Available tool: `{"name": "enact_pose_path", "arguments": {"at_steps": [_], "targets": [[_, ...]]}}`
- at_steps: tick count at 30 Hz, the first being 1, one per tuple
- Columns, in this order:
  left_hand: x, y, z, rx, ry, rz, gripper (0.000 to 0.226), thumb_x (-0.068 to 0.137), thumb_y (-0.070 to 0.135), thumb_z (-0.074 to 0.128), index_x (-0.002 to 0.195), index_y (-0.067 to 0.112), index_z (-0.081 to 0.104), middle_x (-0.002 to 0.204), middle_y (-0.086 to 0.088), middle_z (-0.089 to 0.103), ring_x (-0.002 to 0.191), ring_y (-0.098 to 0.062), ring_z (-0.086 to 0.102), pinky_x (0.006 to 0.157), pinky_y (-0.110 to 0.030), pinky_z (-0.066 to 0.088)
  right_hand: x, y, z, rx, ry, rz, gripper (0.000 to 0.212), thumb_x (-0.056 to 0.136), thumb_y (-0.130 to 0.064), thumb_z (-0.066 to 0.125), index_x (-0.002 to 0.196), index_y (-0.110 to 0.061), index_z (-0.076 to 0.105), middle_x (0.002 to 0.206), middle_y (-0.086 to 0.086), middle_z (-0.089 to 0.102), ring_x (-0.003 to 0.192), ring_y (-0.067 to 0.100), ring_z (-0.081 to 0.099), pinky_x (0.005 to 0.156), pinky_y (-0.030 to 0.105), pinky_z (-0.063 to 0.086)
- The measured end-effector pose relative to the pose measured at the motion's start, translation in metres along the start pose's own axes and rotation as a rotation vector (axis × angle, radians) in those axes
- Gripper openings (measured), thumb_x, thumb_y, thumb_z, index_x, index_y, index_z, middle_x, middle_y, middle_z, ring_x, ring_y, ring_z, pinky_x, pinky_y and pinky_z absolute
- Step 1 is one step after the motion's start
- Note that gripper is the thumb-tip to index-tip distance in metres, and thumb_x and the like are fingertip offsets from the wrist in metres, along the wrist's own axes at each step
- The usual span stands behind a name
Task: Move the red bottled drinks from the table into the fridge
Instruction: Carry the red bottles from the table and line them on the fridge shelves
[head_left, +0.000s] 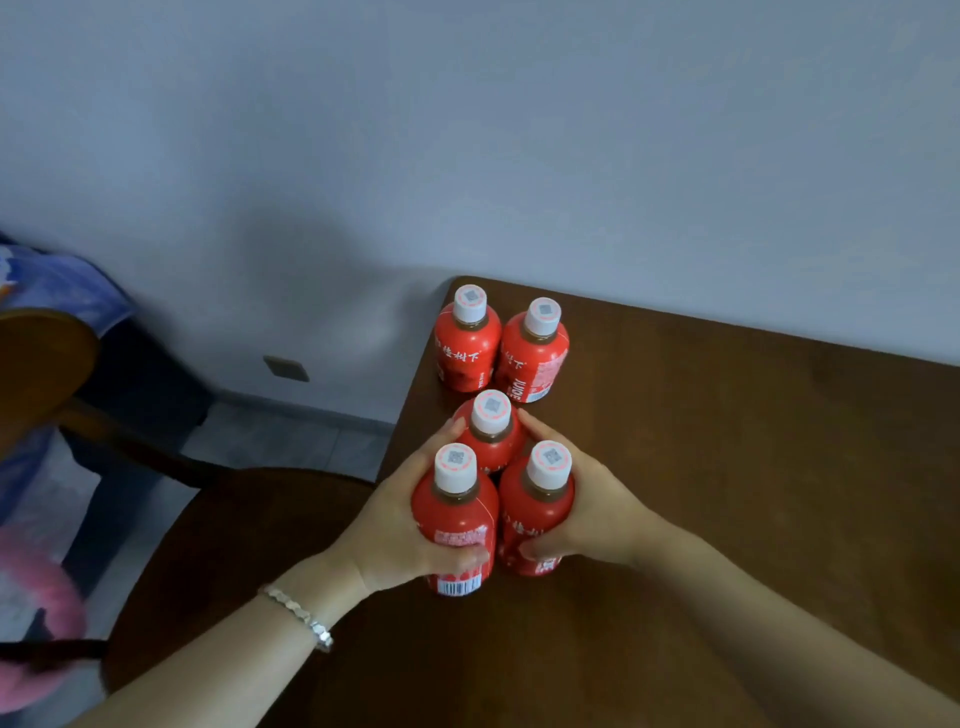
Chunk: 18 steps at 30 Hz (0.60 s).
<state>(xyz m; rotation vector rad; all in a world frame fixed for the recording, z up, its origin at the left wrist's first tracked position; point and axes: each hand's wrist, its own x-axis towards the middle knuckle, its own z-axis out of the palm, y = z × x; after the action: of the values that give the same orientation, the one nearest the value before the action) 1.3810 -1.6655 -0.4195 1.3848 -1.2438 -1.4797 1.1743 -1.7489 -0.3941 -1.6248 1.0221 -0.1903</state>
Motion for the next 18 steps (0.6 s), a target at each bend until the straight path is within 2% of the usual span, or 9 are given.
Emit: {"name": "enact_pose_path", "arguments": {"at_steps": [2,5,9,13,18], "targets": [[-0.01,0.007,0.016,-0.027,-0.075,-0.027,0.108,0.057,0.018,0.086,0.144,0.033,0.024,0.136,0.001,0.05,0.124,-0.021,0.052,0.098,-0.047,0.047,-0.028,0.003,0.0,0.02,0.036,0.043,0.116,0.05,-0.004,0.084,0.132,-0.058,0.022,0.125,-0.024,0.054,0.112,-0.002,0.056,0.094,0.026,0.049],[-0.023,0.018,0.042,-0.024,-0.143,-0.054,0.109,0.057,0.019,0.087,0.144,0.034,0.023,0.135,0.001,0.052,0.123,-0.021,0.053,0.099,-0.049,0.046,-0.071,0.004,-0.005,0.038,0.067,0.085,0.111,0.05,-0.005,0.084,0.128,-0.057,0.024,0.122,-0.026,0.054,0.108,-0.007,0.055,0.09,0.019,0.048],[-0.037,0.051,0.079,0.059,-0.19,-0.035,0.106,0.051,0.023,0.087,0.135,0.049,0.028,0.129,0.012,0.056,0.118,-0.012,0.056,0.099,-0.044,0.047,-0.13,-0.002,-0.019,0.078,0.151,0.11,0.109,0.044,-0.013,0.081,0.129,-0.055,0.026,0.121,-0.023,0.056,0.11,-0.003,0.056,0.096,0.027,0.048],[-0.045,0.106,0.126,0.178,-0.279,0.045,0.1,0.052,0.019,0.087,0.123,0.063,0.03,0.12,0.022,0.059,0.111,-0.001,0.058,0.098,-0.037,0.048,-0.203,-0.016,-0.042,0.08,0.284,0.09,0.11,0.041,-0.017,0.081,0.128,-0.056,0.026,0.118,-0.021,0.06,0.108,0.0,0.059,0.095,0.03,0.049],[-0.072,0.166,0.208,0.242,-0.426,0.161,0.09,0.048,0.032,0.084,0.12,0.06,0.038,0.117,0.013,0.063,0.107,-0.009,0.062,0.094,-0.039,0.051,-0.314,-0.016,-0.064,0.126,0.474,0.075,0.114,0.04,-0.021,0.081,0.14,-0.043,0.029,0.118,-0.013,0.062,0.107,0.008,0.062,0.095,0.039,0.05]]}}
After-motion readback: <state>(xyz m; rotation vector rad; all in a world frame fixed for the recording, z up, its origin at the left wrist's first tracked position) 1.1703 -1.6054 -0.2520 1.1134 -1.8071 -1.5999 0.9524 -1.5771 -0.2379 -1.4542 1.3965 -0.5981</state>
